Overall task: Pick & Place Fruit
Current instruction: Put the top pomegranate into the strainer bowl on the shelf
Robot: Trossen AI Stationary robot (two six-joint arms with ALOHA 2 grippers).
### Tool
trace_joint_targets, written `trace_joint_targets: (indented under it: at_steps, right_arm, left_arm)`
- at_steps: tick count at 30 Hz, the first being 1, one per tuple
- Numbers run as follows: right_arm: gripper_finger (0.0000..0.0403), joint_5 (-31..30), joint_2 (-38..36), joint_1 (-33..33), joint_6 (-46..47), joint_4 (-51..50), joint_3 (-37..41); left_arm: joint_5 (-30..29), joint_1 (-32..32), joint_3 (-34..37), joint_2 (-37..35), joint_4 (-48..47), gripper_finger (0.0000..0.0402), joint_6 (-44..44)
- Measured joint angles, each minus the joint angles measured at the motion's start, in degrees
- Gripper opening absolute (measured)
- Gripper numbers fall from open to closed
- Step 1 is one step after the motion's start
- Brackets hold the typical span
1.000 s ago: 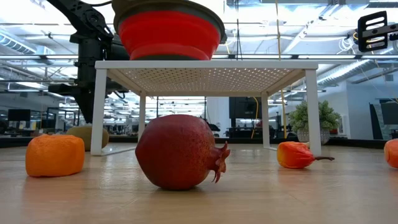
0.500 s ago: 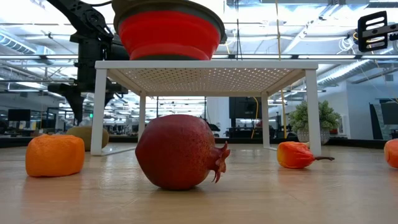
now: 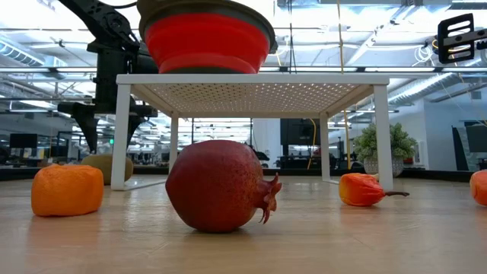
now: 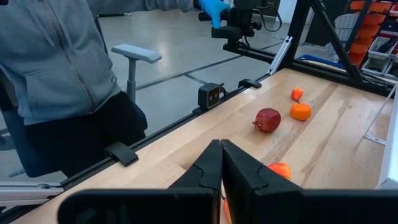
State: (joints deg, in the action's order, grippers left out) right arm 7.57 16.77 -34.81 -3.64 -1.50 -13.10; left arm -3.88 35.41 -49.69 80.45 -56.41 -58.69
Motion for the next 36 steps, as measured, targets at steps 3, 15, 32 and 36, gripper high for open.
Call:
trace_joint_targets:
  at_steps: [3,15,32,36]
  right_arm:
    - [0.0,0.0,0.0,0.0,0.0,0.0,0.0]
    - [0.0,0.0,0.0,0.0,3.4,0.0,0.0]
    - [0.0,0.0,0.0,0.0,1.3,0.0,0.0]
    - [0.0,-0.3,0.0,0.0,-0.3,0.0,0.0]
  left_arm:
    - [-0.6,-0.4,0.0,1.2,0.2,0.029,-0.4]
    - [1.0,-0.4,0.0,8.1,3.5,0.0285,0.2]
    - [3.9,-0.2,0.0,12.9,3.9,0.0255,1.5]
    - [3.9,-0.2,0.0,12.9,3.9,0.0219,1.9]
